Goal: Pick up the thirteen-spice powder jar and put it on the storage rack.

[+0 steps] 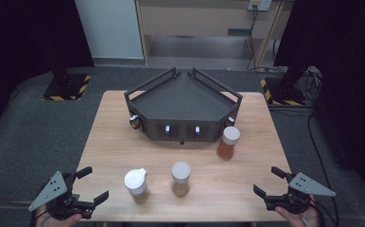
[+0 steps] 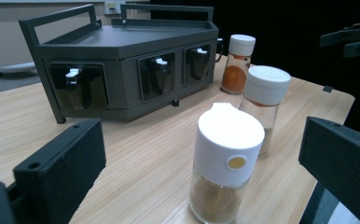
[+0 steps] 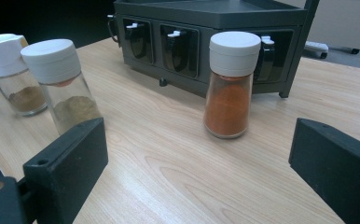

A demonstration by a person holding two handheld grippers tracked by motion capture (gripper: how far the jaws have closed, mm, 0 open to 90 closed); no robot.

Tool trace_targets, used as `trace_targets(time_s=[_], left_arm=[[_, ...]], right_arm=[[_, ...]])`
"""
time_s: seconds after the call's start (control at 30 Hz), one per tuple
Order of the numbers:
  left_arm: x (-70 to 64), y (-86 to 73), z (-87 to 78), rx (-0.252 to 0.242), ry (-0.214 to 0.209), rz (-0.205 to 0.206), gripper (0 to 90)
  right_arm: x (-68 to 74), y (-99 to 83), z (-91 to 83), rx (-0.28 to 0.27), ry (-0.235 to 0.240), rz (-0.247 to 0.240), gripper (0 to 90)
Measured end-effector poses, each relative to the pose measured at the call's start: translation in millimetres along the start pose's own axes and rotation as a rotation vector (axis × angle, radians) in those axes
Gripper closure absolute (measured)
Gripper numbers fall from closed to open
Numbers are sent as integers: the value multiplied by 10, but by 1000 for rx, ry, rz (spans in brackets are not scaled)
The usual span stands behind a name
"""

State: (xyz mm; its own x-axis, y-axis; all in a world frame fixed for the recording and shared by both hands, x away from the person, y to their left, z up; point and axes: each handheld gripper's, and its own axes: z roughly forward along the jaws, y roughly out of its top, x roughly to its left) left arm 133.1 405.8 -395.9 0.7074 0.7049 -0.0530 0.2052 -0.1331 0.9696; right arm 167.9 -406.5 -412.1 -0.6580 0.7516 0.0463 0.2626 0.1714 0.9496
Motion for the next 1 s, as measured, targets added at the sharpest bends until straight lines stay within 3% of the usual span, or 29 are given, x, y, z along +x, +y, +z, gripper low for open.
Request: trace_targets(time_s=[0.4,1.0], left_arm=[[82,257,-32,41,-26,7,0],[89,481,56,61,-58,30,0]], right_arm=[[2,3,3,2,0,0,51],[1,1,6,2,0,-1,51]])
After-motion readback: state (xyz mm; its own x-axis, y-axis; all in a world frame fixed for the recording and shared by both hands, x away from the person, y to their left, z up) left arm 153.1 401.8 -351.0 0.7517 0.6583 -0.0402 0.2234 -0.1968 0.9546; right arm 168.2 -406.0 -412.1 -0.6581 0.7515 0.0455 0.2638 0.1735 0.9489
